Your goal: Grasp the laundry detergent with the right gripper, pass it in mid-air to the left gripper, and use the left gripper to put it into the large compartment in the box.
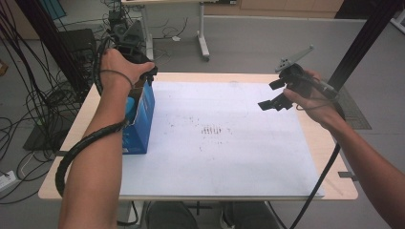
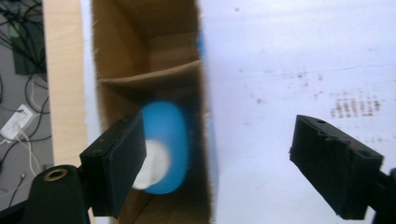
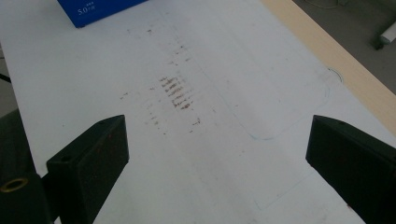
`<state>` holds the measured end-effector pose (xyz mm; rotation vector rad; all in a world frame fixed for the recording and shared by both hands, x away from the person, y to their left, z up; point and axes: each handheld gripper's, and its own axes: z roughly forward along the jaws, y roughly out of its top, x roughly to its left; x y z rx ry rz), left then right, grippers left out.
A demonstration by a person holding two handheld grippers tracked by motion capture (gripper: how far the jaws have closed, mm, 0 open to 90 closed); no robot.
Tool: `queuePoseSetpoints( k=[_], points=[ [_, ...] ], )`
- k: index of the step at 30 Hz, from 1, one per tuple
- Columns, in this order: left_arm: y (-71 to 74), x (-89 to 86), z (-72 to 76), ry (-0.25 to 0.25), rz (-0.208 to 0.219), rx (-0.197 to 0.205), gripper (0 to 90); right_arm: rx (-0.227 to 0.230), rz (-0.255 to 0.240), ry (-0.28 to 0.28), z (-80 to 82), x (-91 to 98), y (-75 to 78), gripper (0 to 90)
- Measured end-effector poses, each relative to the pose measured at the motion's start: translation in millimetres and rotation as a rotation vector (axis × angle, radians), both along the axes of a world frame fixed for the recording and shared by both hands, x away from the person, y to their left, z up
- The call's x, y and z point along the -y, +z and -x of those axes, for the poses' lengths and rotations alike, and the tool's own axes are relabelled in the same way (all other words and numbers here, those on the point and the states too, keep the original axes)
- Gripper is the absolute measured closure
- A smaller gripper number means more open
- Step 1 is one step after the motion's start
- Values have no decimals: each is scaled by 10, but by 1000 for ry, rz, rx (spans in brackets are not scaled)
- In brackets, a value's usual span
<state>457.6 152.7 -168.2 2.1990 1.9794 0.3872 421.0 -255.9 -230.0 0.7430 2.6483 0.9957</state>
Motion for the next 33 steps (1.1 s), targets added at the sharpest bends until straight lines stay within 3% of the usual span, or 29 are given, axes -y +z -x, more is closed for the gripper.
queuePoseSetpoints(
  k=[10, 16, 33],
  points=[
    [35, 312, -109, -45, 31, 25, 159, -18, 54, -7, -21, 60, 22, 57],
    [8, 445, -176, -68, 52, 19, 142, -29, 91, -9, -33, 87, -2, 57],
    [-38, 759, -378, -118, 93, 26, 127, -45, 118, -12, -54, 116, -23, 57]
  ],
)
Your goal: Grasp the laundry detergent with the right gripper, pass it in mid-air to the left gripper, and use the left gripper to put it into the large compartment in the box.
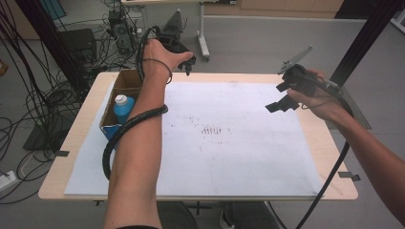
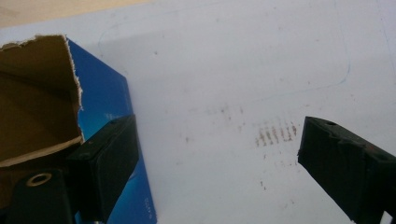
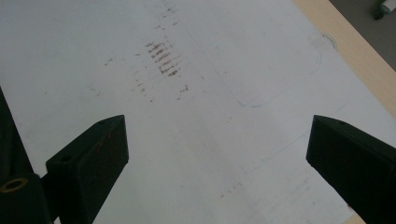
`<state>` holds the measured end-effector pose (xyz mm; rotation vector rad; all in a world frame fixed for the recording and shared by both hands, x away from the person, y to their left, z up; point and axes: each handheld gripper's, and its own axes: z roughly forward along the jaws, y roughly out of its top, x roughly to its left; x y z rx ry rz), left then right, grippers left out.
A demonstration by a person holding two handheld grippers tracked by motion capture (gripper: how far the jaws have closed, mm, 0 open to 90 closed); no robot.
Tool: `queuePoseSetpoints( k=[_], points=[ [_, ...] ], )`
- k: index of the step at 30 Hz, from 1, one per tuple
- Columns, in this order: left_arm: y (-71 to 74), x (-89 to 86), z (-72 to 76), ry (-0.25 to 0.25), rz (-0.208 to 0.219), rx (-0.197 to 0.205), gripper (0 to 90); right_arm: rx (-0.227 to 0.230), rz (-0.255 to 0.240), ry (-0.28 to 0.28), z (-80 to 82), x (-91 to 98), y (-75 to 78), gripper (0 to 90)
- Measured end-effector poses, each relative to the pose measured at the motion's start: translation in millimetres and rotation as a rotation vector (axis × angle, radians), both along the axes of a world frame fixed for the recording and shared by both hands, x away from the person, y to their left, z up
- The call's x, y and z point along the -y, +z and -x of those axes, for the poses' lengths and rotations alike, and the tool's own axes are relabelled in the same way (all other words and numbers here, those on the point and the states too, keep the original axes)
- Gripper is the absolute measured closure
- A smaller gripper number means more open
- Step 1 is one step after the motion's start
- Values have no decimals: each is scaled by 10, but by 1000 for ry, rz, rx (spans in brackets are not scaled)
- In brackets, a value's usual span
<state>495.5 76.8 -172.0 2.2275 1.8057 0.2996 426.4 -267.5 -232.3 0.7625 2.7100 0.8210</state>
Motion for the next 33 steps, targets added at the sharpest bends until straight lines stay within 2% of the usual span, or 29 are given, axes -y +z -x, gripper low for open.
queuePoseSetpoints(
  k=[12, 33],
  points=[
    [-5, 79, -60, -13, -1, 1, 124, 0, 13, 9, 13, -9, 28, 58],
    [-8, 157, -71, -38, -5, 1, 125, 3, 9, 9, 15, -16, 45, 59]
  ],
)
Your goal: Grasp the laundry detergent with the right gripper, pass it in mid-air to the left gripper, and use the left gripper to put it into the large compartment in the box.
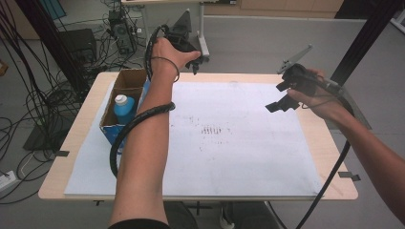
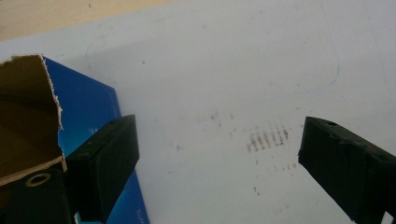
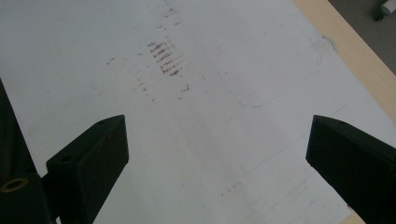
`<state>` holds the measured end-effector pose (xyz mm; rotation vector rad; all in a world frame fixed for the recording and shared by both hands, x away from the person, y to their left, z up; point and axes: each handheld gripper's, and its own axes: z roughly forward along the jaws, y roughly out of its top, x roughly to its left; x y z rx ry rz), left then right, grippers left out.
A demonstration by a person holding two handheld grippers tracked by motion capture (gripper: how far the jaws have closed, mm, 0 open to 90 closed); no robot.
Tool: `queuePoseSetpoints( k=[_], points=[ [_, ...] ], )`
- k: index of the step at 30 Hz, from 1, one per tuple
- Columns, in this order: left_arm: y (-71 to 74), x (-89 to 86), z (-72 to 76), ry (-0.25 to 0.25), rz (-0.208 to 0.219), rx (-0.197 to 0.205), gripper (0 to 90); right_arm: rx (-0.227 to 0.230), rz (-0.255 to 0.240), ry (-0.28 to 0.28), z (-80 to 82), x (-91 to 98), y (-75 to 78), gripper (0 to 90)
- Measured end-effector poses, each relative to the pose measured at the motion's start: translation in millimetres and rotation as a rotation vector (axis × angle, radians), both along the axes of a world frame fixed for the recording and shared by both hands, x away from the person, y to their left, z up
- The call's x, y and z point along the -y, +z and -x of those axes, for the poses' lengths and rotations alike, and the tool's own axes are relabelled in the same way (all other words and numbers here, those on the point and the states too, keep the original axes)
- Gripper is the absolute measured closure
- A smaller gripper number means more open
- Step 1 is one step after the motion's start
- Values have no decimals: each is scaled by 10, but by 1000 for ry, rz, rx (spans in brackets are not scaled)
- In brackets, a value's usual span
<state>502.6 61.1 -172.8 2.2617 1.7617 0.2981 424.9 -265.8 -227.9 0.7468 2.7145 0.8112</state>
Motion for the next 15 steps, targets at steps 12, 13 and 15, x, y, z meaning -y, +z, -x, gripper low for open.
queuePoseSetpoints(
  k=[12, 13, 15],
  points=[
    [-20, -18, 14, -5, 5, 0, 125, 0, 1, -1, -1, -4, -11, 59],
    [-18, -19, 16, -5, 5, 1, 125, 1, 0, -2, -1, -4, -10, 59],
    [-11, -18, 22, -7, 6, 1, 123, 2, -2, -3, 3, -6, -8, 59]
  ],
)
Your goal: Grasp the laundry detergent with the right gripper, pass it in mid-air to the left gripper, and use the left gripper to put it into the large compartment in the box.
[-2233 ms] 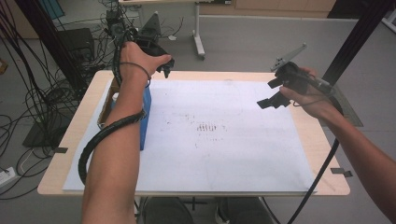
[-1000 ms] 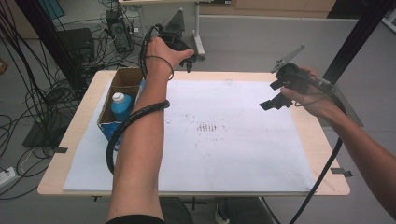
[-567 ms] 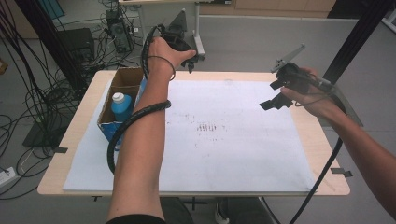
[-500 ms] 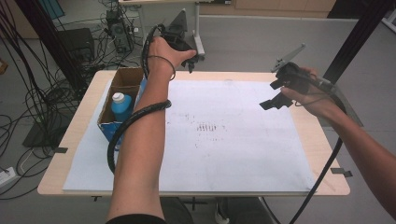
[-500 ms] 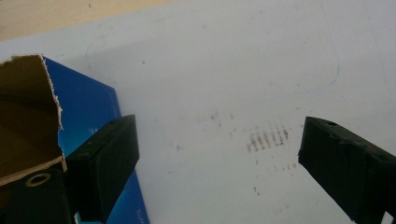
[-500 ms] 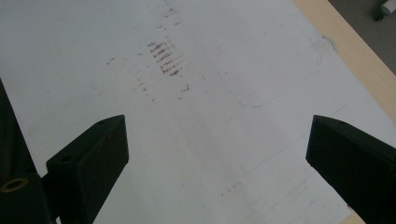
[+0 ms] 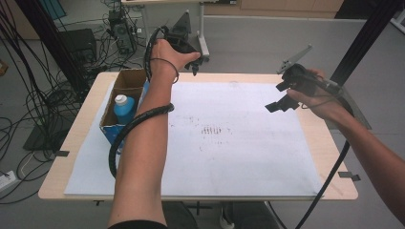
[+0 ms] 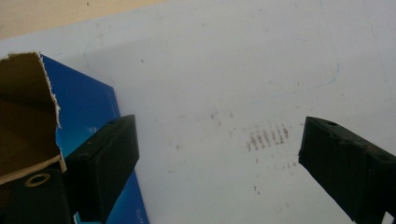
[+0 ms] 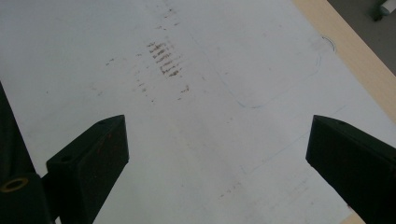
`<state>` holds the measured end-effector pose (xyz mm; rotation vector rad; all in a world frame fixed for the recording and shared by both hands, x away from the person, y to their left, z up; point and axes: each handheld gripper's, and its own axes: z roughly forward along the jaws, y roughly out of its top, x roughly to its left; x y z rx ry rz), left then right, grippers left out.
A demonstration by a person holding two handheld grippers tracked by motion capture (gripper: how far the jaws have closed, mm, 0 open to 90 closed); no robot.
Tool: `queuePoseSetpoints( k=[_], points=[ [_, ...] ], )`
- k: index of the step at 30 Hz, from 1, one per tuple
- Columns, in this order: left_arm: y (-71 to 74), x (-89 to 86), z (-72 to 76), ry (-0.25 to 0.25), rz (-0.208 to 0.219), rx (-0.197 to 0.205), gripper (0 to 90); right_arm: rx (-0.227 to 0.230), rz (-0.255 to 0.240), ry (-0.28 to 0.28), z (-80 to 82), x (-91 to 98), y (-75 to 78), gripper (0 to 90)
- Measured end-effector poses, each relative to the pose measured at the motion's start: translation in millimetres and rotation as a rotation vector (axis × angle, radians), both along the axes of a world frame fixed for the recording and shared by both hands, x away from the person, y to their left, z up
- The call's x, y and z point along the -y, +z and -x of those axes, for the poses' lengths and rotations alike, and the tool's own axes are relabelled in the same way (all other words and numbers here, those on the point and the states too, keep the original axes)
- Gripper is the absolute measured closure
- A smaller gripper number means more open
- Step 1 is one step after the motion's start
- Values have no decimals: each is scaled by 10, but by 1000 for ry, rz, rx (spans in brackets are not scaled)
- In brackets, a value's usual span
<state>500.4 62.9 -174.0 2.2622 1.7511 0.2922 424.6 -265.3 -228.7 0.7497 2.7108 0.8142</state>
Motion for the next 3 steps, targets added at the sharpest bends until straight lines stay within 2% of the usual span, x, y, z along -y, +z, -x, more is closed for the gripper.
queuePoseSetpoints(
  k=[3],
  points=[
    [3, 12, 10, -3, 2, 5, 123, -2, 2, 2, 2, -7, -4, 59]
  ],
)
